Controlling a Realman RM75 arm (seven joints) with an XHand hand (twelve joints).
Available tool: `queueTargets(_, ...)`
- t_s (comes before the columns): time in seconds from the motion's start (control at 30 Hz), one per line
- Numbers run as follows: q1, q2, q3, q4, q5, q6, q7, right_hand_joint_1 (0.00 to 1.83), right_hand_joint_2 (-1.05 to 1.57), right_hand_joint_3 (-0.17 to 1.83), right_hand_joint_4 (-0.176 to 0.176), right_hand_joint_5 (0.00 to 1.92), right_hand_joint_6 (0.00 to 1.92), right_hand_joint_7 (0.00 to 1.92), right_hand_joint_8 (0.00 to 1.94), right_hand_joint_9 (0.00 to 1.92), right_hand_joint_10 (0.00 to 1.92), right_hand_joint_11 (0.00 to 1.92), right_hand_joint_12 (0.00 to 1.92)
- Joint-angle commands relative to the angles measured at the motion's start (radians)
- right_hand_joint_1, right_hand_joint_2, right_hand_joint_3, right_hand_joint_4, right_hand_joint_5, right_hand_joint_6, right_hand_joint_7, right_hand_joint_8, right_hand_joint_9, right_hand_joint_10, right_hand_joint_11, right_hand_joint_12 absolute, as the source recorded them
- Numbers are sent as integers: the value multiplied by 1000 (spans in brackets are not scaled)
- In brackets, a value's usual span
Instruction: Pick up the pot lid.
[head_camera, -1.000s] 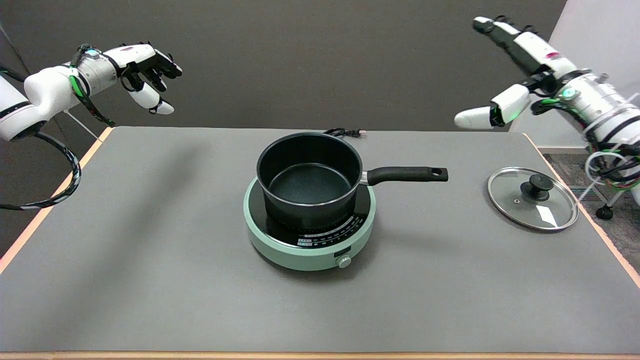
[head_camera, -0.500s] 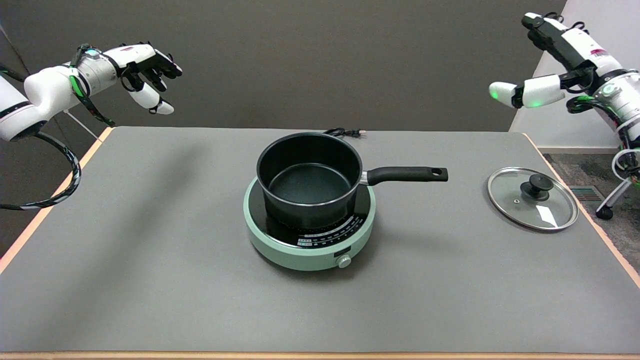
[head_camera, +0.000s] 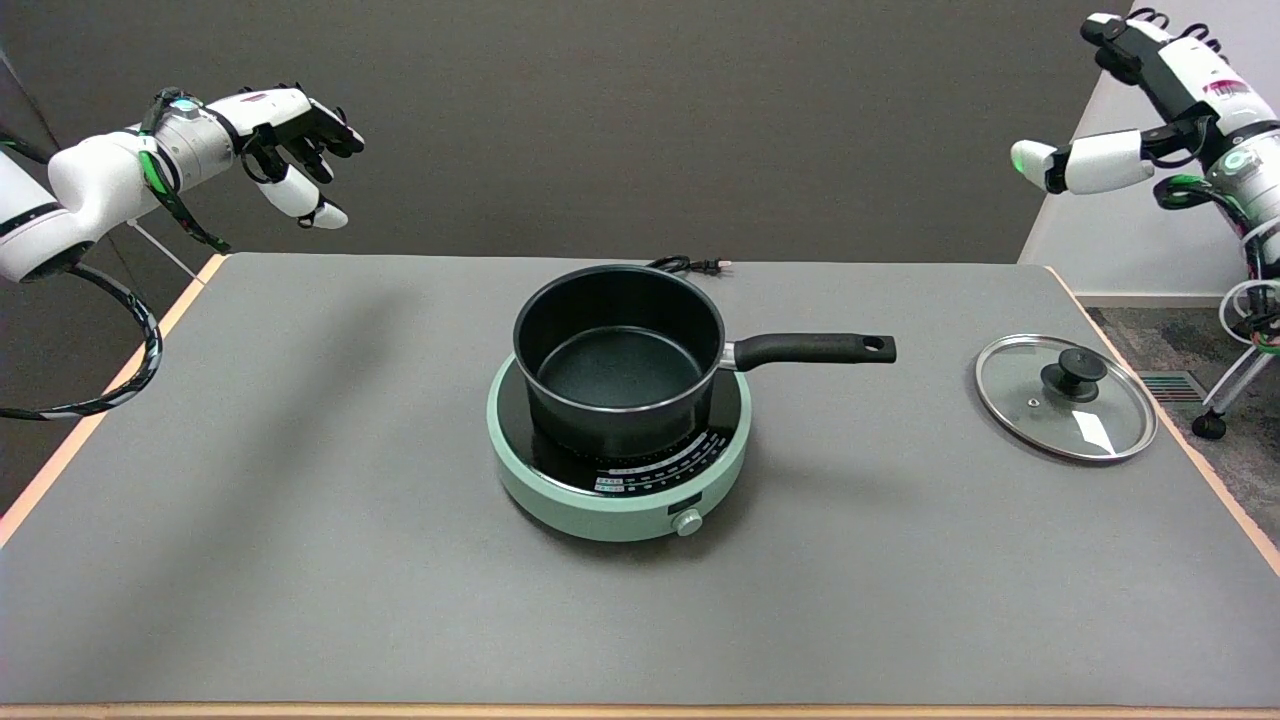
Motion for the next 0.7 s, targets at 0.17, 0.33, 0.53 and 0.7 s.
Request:
queueTargets(0.17,46,7,-114,21,-440,198,7,1075,194,881,-176,132,132,132,132,132,132,132,132)
queueTargets(0.33,95,18,-213,41,-608,294,48,1111,-3,966,-176,93,93,93,93,93,93,93,93)
queueTargets(0.53,116,23,-275,30,-743,341,209,1092,-240,1062,-176,40,40,40,40,40,40,40,40)
queueTargets(0.7,115,20,-294,9,-747,333,233,1074,-355,1100,-176,31,31,31,31,31,31,31,31)
